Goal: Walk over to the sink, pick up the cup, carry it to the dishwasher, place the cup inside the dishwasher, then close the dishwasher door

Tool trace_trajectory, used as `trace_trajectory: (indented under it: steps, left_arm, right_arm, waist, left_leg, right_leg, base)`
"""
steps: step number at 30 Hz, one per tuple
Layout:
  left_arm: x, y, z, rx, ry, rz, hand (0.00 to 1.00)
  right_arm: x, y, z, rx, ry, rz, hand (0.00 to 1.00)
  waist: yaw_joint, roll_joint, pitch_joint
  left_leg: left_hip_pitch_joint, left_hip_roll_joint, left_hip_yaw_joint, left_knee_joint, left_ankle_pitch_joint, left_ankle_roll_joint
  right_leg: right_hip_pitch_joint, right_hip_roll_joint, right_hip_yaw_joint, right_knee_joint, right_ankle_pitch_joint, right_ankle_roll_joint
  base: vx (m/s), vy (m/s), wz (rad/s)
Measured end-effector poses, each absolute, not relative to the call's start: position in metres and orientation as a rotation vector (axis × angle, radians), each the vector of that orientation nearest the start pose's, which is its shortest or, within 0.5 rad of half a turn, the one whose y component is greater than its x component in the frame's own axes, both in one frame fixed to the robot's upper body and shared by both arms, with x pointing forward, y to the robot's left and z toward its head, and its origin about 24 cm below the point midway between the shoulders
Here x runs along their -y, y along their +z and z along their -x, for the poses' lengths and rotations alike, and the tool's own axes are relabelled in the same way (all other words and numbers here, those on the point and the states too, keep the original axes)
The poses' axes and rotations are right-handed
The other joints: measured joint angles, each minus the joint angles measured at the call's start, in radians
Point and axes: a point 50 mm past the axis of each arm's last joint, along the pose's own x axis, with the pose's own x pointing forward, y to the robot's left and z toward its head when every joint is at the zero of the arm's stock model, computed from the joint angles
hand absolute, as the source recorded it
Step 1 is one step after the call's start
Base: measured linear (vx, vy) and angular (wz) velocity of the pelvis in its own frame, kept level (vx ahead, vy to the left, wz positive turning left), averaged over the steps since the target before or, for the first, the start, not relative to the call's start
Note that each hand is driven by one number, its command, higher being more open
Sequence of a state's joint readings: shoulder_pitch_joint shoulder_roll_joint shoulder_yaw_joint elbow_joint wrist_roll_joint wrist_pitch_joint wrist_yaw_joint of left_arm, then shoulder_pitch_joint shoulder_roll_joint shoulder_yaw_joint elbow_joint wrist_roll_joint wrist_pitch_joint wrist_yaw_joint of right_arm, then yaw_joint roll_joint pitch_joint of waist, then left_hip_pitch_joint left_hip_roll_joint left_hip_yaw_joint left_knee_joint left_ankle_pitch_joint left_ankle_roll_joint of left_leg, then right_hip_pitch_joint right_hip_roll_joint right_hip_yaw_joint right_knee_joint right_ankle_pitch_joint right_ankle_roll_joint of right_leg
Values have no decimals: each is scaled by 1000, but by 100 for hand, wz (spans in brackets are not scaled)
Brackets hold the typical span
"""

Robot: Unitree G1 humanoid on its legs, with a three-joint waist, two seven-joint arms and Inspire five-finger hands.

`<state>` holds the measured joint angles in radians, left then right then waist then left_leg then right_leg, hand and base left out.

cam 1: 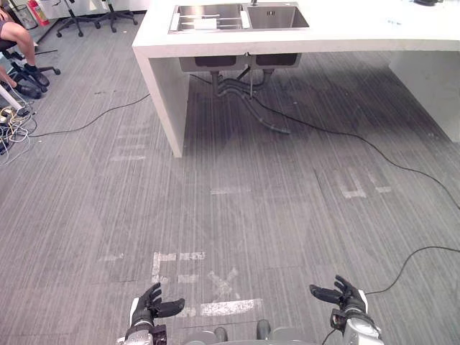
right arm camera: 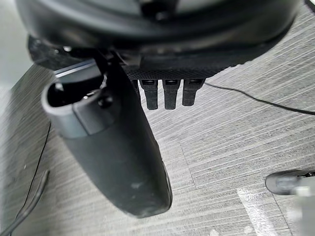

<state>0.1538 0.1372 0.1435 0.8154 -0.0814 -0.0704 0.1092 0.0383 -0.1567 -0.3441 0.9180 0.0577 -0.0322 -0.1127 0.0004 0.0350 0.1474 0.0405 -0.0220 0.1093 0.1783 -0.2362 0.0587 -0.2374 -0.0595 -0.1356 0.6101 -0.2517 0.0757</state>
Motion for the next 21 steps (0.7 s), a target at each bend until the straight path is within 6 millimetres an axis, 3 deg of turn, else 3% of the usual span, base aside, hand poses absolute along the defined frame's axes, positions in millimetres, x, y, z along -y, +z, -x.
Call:
trace_trajectory:
  steps: [1, 4, 6, 7, 8, 9, 10, 11, 12, 13, 14, 15, 16, 19, 21]
  left_arm:
    - [-235, -133, -116, -871, 371, -54, 90]
    - [-237, -131, -123, -854, 392, -50, 90]
    - [-237, -130, -129, -846, 394, -47, 90]
    - [-238, -129, -132, -841, 396, -48, 90]
    - [-236, -131, -135, -848, 392, -42, 90]
    - [-233, -131, -138, -849, 387, -34, 90]
    - [-231, -131, -140, -847, 382, -29, 90]
    - [-228, -132, -140, -846, 382, -20, 90]
    - [-226, -131, -141, -835, 400, 11, 90]
    - [-226, -130, -141, -823, 415, 33, 90]
    - [-225, -126, -142, -792, 428, 54, 90]
    - [-225, -122, -145, -760, 430, 64, 90]
    - [-224, -119, -147, -743, 430, 69, 90]
    - [-221, -102, -163, -635, 449, 104, 90]
    - [-222, -87, -175, -553, 455, 101, 90]
  right_arm:
    - [263, -131, -127, -895, -529, -10, 90]
    - [264, -131, -127, -901, -524, -6, 90]
    - [265, -131, -126, -906, -526, -3, 90]
    - [266, -131, -125, -910, -528, -1, 90]
    - [271, -130, -122, -916, -539, 12, 90]
    - [275, -129, -123, -913, -546, 17, 90]
    - [276, -128, -126, -908, -552, 18, 90]
    - [276, -127, -128, -902, -554, 18, 90]
    - [273, -129, -127, -906, -554, 4, 90]
    - [271, -129, -127, -905, -557, -11, 90]
    - [265, -130, -128, -895, -557, -35, 90]
    - [261, -128, -133, -866, -552, -50, 90]
    - [259, -127, -135, -850, -557, -67, 90]
    - [254, -120, -154, -791, -531, -75, 90]
    - [251, -119, -161, -782, -515, -73, 90]
  waist:
    - [-9, 0, 6]
    - [-30, 14, 34]
    - [-49, 33, 48]
    - [-56, 30, 46]
    - [-66, 27, 44]
    - [-66, 37, 49]
    - [-66, 37, 48]
    - [-68, 38, 49]
    - [-68, 39, 50]
    - [-61, 40, 51]
    - [-39, 38, 54]
    - [-18, 32, 58]
    - [-12, 28, 61]
    - [31, 14, 66]
    - [55, -4, 77]
  left_leg:
    - [20, 2, -3, -1, -14, 2]
    - [64, 42, -21, -8, -51, -24]
    - [108, 86, -46, -47, -59, -56]
    - [130, 95, -60, -70, -60, -73]
    - [153, 113, -91, -63, -79, -106]
    - [151, 126, -100, -39, -79, -109]
    - [134, 129, -109, 29, -71, -123]
    - [85, 143, -116, 201, -46, -162]
    - [-8, 170, -131, 469, 37, -199]
    - [-62, 196, -129, 617, 77, -207]
    - [-149, 252, -78, 850, 78, -192]
    - [-225, 297, -16, 988, 63, -162]
    - [-264, 306, 5, 1019, 57, -153]
    - [-453, 291, 106, 915, 36, -129]
    - [-496, 220, 139, 638, 28, -125]
  right_leg:
    - [-45, -21, -35, 50, -29, -22]
    - [-132, -20, -77, -56, -23, -29]
    - [-176, 6, -84, -213, 66, -28]
    - [-185, 12, -77, -277, 153, -31]
    - [-182, 12, -73, -248, 271, -107]
    - [-188, 12, -85, -204, 233, -103]
    - [-186, 10, -91, -153, 183, -126]
    - [-134, 19, -106, -150, 134, -135]
    - [-35, 40, -130, -206, 112, -147]
    - [25, 57, -139, -247, 110, -150]
    - [132, 94, -139, -324, 108, -155]
    - [225, 117, -132, -388, 103, -162]
    - [262, 122, -127, -418, 102, -164]
    - [373, 125, -88, -533, 102, -162]
    - [417, 97, -64, -570, 86, -144]
  base:
    - [296, -8, 6]
    - [333, -53, 17]
    - [460, -131, 39]
    - [583, -208, 58]
    - [594, -229, 52]
    - [707, -308, 44]
    - [584, -276, 22]
    - [708, -330, 41]
    - [593, -268, 40]
    - [560, -247, 28]
    - [518, -221, 0]
    - [495, -210, -9]
    - [454, -179, -17]
    - [431, -81, -30]
    - [542, 59, -30]
